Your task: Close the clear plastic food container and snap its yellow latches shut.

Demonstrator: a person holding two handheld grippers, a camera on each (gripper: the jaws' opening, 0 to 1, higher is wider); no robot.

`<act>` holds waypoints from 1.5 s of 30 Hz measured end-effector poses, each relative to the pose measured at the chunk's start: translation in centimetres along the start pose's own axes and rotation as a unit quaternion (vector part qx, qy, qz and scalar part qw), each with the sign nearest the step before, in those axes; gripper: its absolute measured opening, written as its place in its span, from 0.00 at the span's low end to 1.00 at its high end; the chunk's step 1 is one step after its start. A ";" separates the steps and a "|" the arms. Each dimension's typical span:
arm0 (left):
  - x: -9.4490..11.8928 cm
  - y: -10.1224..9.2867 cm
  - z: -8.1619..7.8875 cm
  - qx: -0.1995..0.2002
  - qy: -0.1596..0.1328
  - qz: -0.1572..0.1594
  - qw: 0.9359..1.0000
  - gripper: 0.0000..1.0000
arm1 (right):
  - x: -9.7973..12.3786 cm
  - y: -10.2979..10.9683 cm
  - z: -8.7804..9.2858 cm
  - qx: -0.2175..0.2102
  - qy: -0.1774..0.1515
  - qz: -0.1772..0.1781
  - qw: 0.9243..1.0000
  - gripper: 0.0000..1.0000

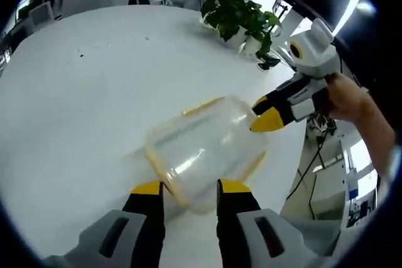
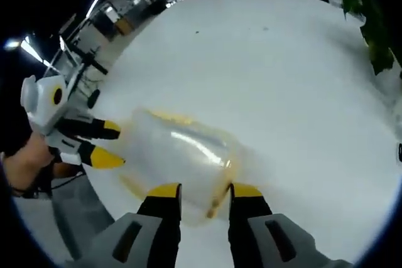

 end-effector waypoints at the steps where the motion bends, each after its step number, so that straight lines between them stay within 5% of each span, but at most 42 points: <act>1: 0.0 0.1 0.0 0.001 -0.001 -0.001 1.000 0.30 | 0.1 0.0 0.0 -0.005 -0.004 0.001 1.000 0.27; 19: 0.9 0.9 -0.2 -0.003 -0.009 0.019 1.000 0.33 | 0.3 0.7 0.6 -0.038 -0.027 0.006 0.999 0.30; 30: 1.6 1.3 -0.8 -0.019 -0.025 0.038 0.999 0.32 | 0.9 0.9 0.4 0.038 -0.028 -0.002 0.999 0.34; 45: 2.7 1.6 -2.1 -0.108 -0.025 0.038 0.993 0.33 | 1.5 1.3 -0.8 0.130 -0.006 -0.002 0.992 0.39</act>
Point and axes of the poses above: the point that each gripper's makers call its tool centre point, and the gripper's own axes: x roughly backward along the fingers, y roughly to its left, z roughly out of its underside, the point moved 1 cm from there along x, roughly backward along the fingers, and after that the axes turned 10 degrees about -y, right-handed, at the moved point
